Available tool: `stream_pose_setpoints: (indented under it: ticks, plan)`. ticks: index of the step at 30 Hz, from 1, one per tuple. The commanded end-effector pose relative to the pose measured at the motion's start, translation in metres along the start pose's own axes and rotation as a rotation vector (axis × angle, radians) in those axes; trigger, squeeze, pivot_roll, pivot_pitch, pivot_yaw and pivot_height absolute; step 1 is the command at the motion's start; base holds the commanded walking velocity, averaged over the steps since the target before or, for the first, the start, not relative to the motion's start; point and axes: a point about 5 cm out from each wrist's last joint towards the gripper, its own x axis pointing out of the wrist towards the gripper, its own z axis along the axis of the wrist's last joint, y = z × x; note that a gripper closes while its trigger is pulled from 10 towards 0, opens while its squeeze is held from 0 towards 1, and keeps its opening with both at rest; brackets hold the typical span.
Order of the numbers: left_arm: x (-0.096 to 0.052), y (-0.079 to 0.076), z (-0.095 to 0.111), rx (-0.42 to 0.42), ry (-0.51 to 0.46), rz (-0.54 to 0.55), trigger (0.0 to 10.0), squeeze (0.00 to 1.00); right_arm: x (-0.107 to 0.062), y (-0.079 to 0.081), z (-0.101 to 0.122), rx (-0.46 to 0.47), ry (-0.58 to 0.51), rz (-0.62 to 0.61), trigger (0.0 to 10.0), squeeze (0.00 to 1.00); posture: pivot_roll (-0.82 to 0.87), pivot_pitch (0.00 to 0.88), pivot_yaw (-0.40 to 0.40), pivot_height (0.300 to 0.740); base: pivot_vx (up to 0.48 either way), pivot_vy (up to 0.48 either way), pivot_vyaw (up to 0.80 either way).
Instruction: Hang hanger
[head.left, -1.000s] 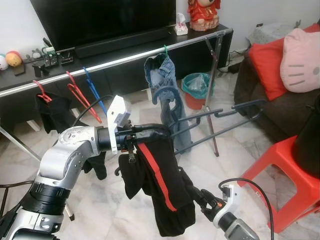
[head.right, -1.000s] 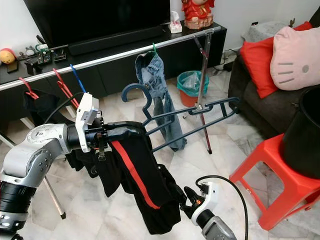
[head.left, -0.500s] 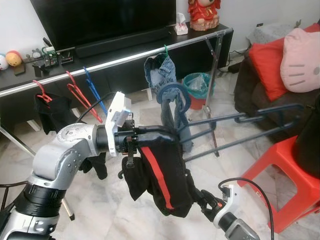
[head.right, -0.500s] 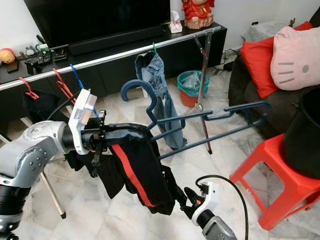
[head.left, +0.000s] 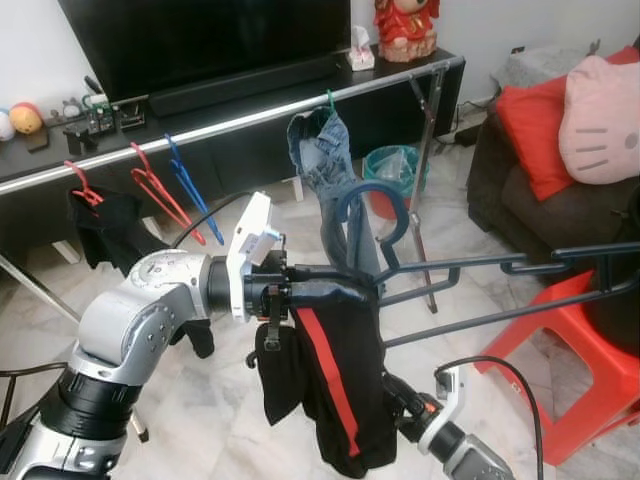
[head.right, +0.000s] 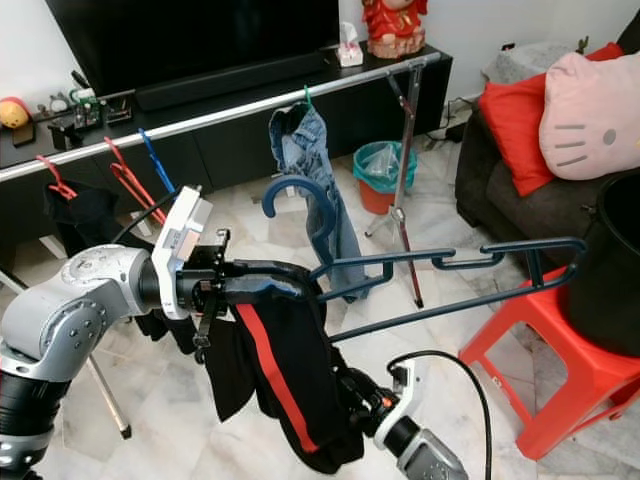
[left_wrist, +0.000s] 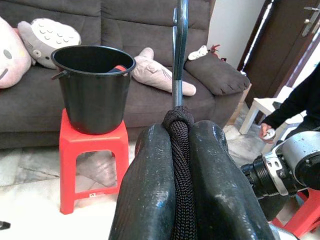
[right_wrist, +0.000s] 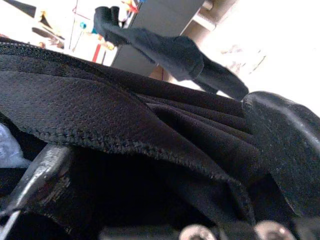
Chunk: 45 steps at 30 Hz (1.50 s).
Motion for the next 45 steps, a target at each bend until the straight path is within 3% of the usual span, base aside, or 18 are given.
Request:
stream_pose_setpoints:
  ticks: [1, 4, 13, 25, 28, 33, 38, 45]
  plan:
    - [0.004, -0.004, 0.010, 0.050, -0.009, -0.039, 10.0, 0.00, 0.003, 0.002, -0.003, -0.007, 0.026, 0.009, 10.0, 0.00, 0.11, 0.028, 0.118, 0.740, 0.000, 0.000, 0.00]
    - [0.005, -0.009, 0.013, 0.055, -0.013, -0.064, 10.0, 0.00, 0.002, -0.004, -0.006, 0.022, 0.042, -0.060, 10.0, 0.00, 0.12, 0.029, 0.116, 0.740, 0.000, 0.000, 0.00]
    - [0.007, -0.018, 0.023, 0.070, -0.035, -0.122, 10.0, 0.00, 0.000, -0.003, -0.022, 0.054, 0.117, -0.054, 10.0, 0.00, 0.13, 0.032, 0.113, 0.740, 0.000, 0.000, 0.00]
    - [0.012, -0.017, 0.039, 0.100, -0.100, -0.125, 10.0, 0.00, -0.011, -0.015, -0.037, 0.078, 0.137, -0.202, 10.0, 0.00, 0.14, 0.026, 0.115, 0.740, 0.000, 0.000, 0.00]
    - [0.012, -0.016, 0.042, 0.102, -0.114, -0.118, 10.0, 0.00, -0.013, -0.021, -0.039, 0.045, 0.140, -0.303, 10.0, 0.00, 0.13, 0.023, 0.117, 0.740, 0.000, 0.000, 0.00]
    - [0.013, -0.011, 0.041, 0.122, -0.115, -0.059, 10.0, 0.00, -0.025, -0.039, -0.027, -0.043, 0.097, -0.573, 10.0, 0.00, 0.13, 0.017, 0.118, 0.740, 0.000, 0.000, 0.00]
    - [0.011, -0.001, 0.035, 0.176, -0.059, 0.040, 10.0, 0.00, -0.036, -0.050, -0.009, -0.101, 0.023, -0.744, 10.0, 0.00, 0.13, 0.016, 0.117, 0.740, 0.000, 0.000, 0.00]
    - [0.001, 0.012, 0.008, 0.232, 0.076, 0.168, 10.0, 0.00, -0.033, -0.051, 0.018, -0.173, -0.063, -0.753, 10.0, 0.00, 0.12, 0.020, 0.119, 0.740, 0.000, 0.000, 0.00]
